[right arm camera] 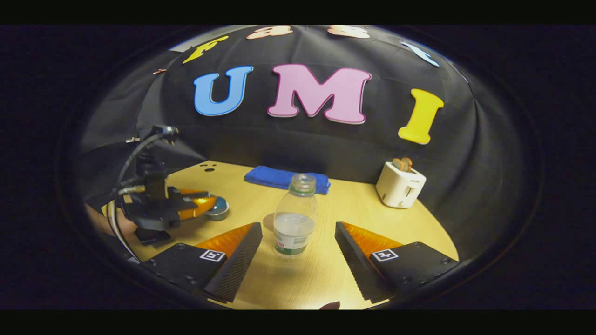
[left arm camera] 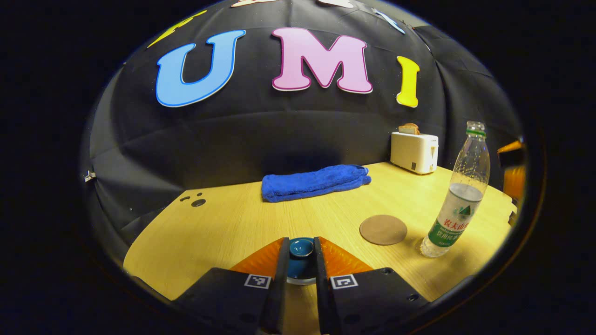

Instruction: Open the teacup lid with one hand, grasp the water bottle and pour water into the teacup with the other hand; after pouring, place the water bottle on the coaster and then close the teacup lid.

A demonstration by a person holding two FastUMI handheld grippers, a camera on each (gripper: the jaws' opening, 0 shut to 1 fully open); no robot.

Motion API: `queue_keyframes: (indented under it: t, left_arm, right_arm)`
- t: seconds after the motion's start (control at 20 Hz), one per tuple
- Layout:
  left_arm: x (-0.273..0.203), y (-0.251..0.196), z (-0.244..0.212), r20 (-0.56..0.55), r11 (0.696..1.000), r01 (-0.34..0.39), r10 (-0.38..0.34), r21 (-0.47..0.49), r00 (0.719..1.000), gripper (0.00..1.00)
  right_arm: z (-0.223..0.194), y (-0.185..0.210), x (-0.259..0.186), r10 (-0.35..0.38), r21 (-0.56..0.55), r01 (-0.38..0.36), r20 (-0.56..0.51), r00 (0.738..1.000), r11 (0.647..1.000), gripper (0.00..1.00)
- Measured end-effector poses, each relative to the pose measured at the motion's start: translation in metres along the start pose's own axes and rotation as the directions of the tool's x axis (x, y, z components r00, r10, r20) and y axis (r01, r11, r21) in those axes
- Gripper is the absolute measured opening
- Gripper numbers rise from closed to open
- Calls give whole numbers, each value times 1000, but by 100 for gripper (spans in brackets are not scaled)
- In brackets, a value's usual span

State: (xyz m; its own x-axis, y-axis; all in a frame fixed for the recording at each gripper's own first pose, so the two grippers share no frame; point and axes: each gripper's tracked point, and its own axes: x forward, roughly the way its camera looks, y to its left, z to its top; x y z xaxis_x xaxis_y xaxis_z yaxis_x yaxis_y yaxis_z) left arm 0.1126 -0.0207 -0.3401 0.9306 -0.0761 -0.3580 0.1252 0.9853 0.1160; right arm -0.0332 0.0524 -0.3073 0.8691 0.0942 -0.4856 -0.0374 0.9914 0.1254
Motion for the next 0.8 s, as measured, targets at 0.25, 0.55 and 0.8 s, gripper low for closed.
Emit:
queue_keyframes:
  t: [0.25, 0.55, 0.8]
  left_arm:
    - [-20, 3, 27, 25, 1000, 8, -8, -25, 1000, 31]
    - [-40, 14, 45, 51, 997, 6, -3, -75, 999, 31]
    - [-47, 28, 47, 49, 998, -15, 18, -68, 999, 31]
  right_arm:
    - [-39, 5, 33, 7, 57, -3, -70, 998, 998, 98]
    - [-66, 11, 70, 13, 77, -5, -103, 995, 997, 98]
    - [-65, 10, 83, 5, 89, 6, -117, 993, 996, 78]
